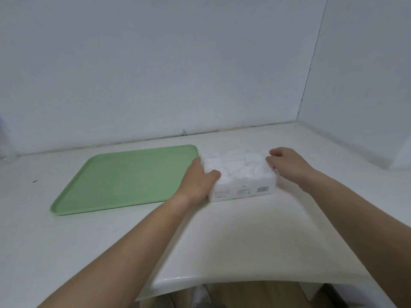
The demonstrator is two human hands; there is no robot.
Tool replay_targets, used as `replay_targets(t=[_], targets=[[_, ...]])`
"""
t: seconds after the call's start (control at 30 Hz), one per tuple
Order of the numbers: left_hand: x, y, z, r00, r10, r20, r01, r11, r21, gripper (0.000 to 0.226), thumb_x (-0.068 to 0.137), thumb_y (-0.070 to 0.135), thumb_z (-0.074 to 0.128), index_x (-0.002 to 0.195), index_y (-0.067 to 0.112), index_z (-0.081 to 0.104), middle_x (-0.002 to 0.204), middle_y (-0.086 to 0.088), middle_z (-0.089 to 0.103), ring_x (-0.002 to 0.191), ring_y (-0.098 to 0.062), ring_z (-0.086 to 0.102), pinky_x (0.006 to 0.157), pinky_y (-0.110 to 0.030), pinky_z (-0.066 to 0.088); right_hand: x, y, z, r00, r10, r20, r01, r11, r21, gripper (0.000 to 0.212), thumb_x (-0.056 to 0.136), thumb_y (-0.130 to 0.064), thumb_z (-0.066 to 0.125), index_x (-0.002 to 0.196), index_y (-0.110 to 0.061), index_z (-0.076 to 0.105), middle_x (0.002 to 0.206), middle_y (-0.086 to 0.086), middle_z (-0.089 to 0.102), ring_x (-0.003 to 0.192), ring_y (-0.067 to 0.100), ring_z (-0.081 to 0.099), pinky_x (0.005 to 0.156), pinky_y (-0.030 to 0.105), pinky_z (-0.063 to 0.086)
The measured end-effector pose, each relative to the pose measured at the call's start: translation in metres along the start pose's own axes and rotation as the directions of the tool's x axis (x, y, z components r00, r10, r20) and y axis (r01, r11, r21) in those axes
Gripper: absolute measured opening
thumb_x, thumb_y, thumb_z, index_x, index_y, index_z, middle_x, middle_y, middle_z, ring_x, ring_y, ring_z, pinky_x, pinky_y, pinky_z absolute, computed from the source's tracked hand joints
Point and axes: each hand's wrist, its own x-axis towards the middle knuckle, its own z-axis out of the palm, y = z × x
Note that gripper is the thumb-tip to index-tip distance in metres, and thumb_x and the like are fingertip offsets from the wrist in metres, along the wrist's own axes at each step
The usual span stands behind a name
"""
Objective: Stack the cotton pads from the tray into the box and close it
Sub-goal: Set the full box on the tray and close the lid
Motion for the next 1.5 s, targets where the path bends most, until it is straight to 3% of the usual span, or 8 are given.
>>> replay_targets(t=[0.1, 0.43, 0.53, 0.73, 0.9, 1.27, 1.37, 1.5], targets=[[-0.001, 0.0, 0.004, 0.999, -0.046, -0.006, 0.046, 0.999, -0.015, 0.049, 0.078, 0.043, 0.056, 0.119, 0.016, 0.055, 0.116, -0.001, 0.067, 0.11, -0.025, 0.063, 0.102, -0.042, 0.048, -0.003, 0.003, 0.011, 0.998, 0.032, 0.055, -0.039, 0.991, 0.126, 0.013, 0.083, -0.021, 0.045, 0.079, -0.017, 0.057, 0.076, 0.007, 0.052, 0.074, 0.022, 0.052, 0.072, 0.035, 0.04], [0.009, 0.035, -0.021, 0.996, 0.043, -0.079, -0.044, 0.999, -0.011, 0.014, 0.089, 0.024, 0.058, 0.091, 0.011, 0.052, 0.091, -0.001, 0.059, 0.087, -0.024, 0.055, 0.069, -0.035, 0.041, -0.007, -0.036, 0.007, 0.996, 0.074, -0.046, -0.061, 0.968, 0.245, 0.01, 0.077, -0.01, 0.043, 0.07, -0.018, 0.041, 0.074, 0.008, 0.042, 0.07, 0.024, 0.043, 0.069, 0.037, 0.033], [0.006, 0.039, -0.051, 0.994, 0.053, -0.091, -0.055, 0.998, -0.025, 0.038, 0.076, 0.033, 0.056, 0.107, 0.012, 0.063, 0.108, -0.002, 0.069, 0.101, -0.025, 0.063, 0.086, -0.038, 0.05, -0.006, -0.063, 0.013, 0.999, 0.042, -0.031, -0.032, 0.959, 0.282, 0.007, 0.08, -0.01, 0.044, 0.075, -0.015, 0.044, 0.078, 0.009, 0.047, 0.072, 0.024, 0.047, 0.068, 0.037, 0.037], [-0.006, 0.017, -0.119, 0.986, 0.005, -0.166, -0.007, 1.0, -0.013, 0.014, 0.086, 0.024, 0.06, 0.095, 0.013, 0.061, 0.095, -0.002, 0.065, 0.088, -0.022, 0.059, 0.069, -0.031, 0.041, -0.007, -0.116, 0.064, 1.0, -0.008, 0.03, -0.002, 0.948, 0.319, 0.013, 0.086, -0.012, 0.046, 0.074, -0.014, 0.049, 0.08, 0.011, 0.057, 0.073, 0.026, 0.057, 0.069, 0.035, 0.047], [-0.015, -0.018, -0.177, 0.973, -0.063, -0.224, 0.062, 0.998, -0.012, 0.048, 0.068, 0.036, 0.058, 0.103, 0.004, 0.064, 0.106, -0.013, 0.07, 0.089, -0.027, 0.064, 0.076, -0.036, 0.045, -0.006, -0.15, 0.126, 0.993, -0.041, 0.115, 0.0, 0.942, 0.335, 0.006, 0.079, -0.017, 0.049, 0.076, -0.013, 0.051, 0.079, 0.012, 0.056, 0.074, 0.024, 0.056, 0.069, 0.041, 0.05], [-0.012, -0.088, -0.227, 0.964, -0.15, -0.22, 0.143, 0.989, -0.049, 0.008, 0.083, 0.02, 0.064, 0.086, 0.013, 0.063, 0.083, -0.002, 0.067, 0.079, -0.022, 0.065, 0.072, -0.033, 0.05, 0.006, -0.162, 0.214, 0.973, -0.057, 0.223, -0.012, 0.955, 0.296, 0.014, 0.073, -0.026, 0.052, 0.076, -0.015, 0.059, 0.079, 0.012, 0.063, 0.077, 0.027, 0.062, 0.086, 0.053, 0.055], [-0.007, -0.103, -0.228, 0.964, -0.175, -0.199, 0.163, 0.984, -0.073, 0.035, 0.07, 0.033, 0.063, 0.097, 0.011, 0.066, 0.099, -0.008, 0.073, 0.097, -0.03, 0.07, 0.092, -0.045, 0.053, 0.007, -0.155, 0.219, 0.969, -0.069, 0.237, -0.003, 0.957, 0.291, 0.015, 0.07, -0.031, 0.052, 0.078, -0.019, 0.057, 0.077, 0.008, 0.059, 0.07, 0.023, 0.056, 0.07, 0.042, 0.051], [-0.001, -0.111, -0.233, 0.957, -0.203, -0.205, 0.156, 0.962, -0.226, 0.011, 0.09, 0.023, 0.061, 0.093, 0.013, 0.064, 0.09, -0.006, 0.067, 0.081, -0.024, 0.064, 0.077, -0.034, 0.051, 0.015, -0.148, 0.216, 0.961, -0.055, 0.273, -0.06, 0.916, 0.397, 0.019, 0.09, -0.023, 0.055, 0.096, -0.007, 0.064, 0.085, 0.008, 0.065, 0.07, 0.023, 0.062, 0.061, 0.033, 0.054]])
